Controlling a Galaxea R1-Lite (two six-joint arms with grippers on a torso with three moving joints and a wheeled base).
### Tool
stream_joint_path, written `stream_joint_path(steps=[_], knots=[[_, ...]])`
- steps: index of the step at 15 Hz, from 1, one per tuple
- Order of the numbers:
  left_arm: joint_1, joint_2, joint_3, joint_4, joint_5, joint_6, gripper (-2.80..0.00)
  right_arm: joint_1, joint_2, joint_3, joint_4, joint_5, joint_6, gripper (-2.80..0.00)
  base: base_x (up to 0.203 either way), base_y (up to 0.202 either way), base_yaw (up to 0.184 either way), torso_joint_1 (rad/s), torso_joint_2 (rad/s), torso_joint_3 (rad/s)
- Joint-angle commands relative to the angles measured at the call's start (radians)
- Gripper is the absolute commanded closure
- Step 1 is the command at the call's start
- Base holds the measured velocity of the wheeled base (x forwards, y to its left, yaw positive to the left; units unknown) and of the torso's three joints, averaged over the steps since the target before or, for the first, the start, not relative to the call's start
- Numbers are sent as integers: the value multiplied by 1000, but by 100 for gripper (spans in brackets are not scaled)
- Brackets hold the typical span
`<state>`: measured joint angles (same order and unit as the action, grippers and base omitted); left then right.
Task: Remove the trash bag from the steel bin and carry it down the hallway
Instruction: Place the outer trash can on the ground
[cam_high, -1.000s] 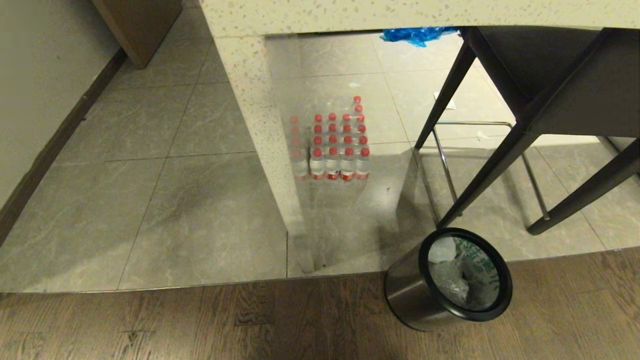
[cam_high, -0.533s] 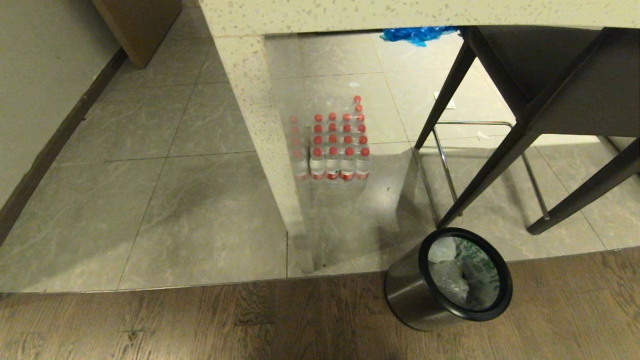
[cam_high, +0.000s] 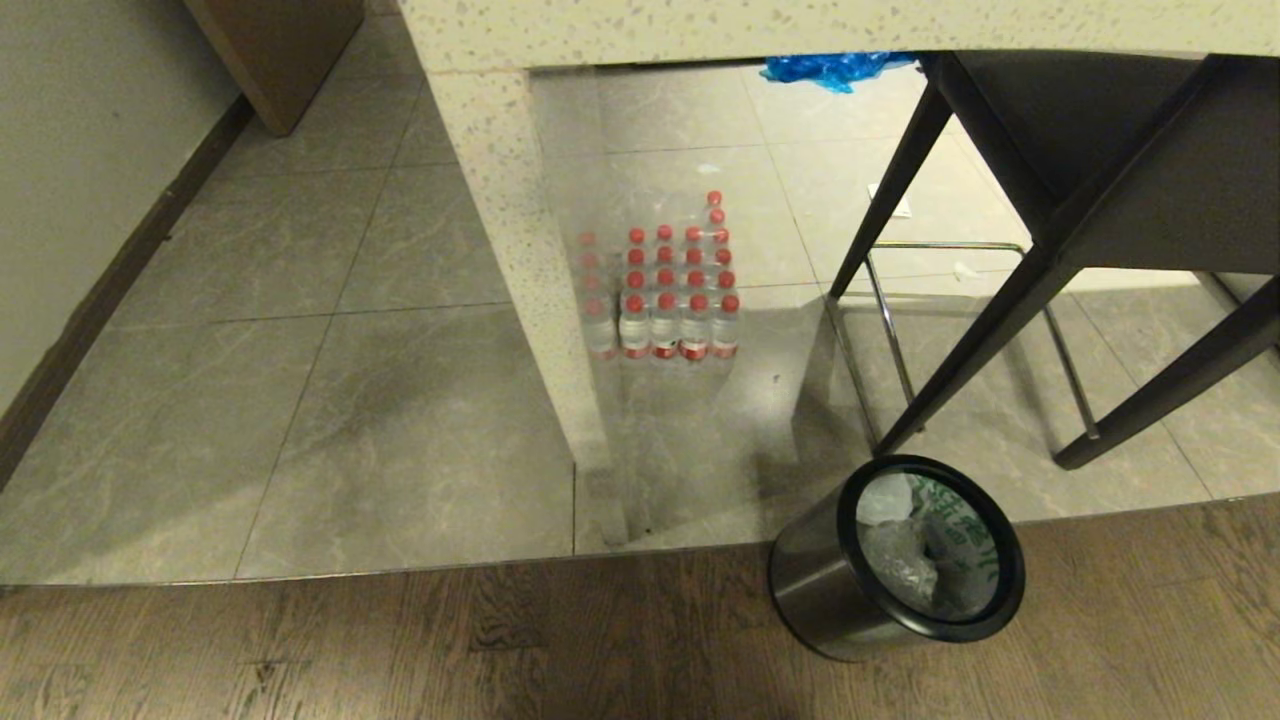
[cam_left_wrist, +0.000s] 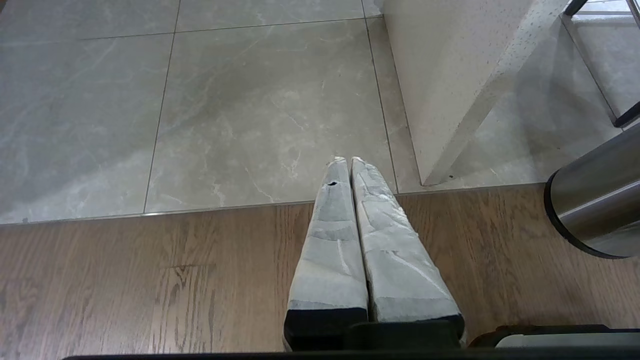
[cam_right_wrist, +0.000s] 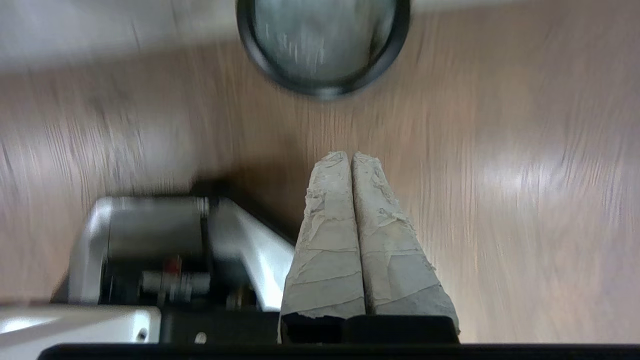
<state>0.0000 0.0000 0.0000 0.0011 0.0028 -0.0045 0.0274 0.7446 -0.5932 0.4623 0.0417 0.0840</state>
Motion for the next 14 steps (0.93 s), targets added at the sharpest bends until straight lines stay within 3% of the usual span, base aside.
stream_joint_path(steps=[1,4,6,8,14], knots=[[0,0,2,0,0,-2,0,32,314,-79,-1,0,-2,0,0,0,0,0,0,0],[0,2,2,0,0,0,0,112,570,-149,-73,-2,-12,0,0,0,0,0,0,0],[0,2,2,0,0,0,0,206,646,-171,-114,-9,-21,0,0,0,0,0,0,0],[0,2,2,0,0,0,0,221,654,-181,-114,-28,-24,0,0,0,0,0,0,0],[0,0,2,0,0,0,0,258,698,-180,-133,-243,-10,0,0,0,0,0,0,0]])
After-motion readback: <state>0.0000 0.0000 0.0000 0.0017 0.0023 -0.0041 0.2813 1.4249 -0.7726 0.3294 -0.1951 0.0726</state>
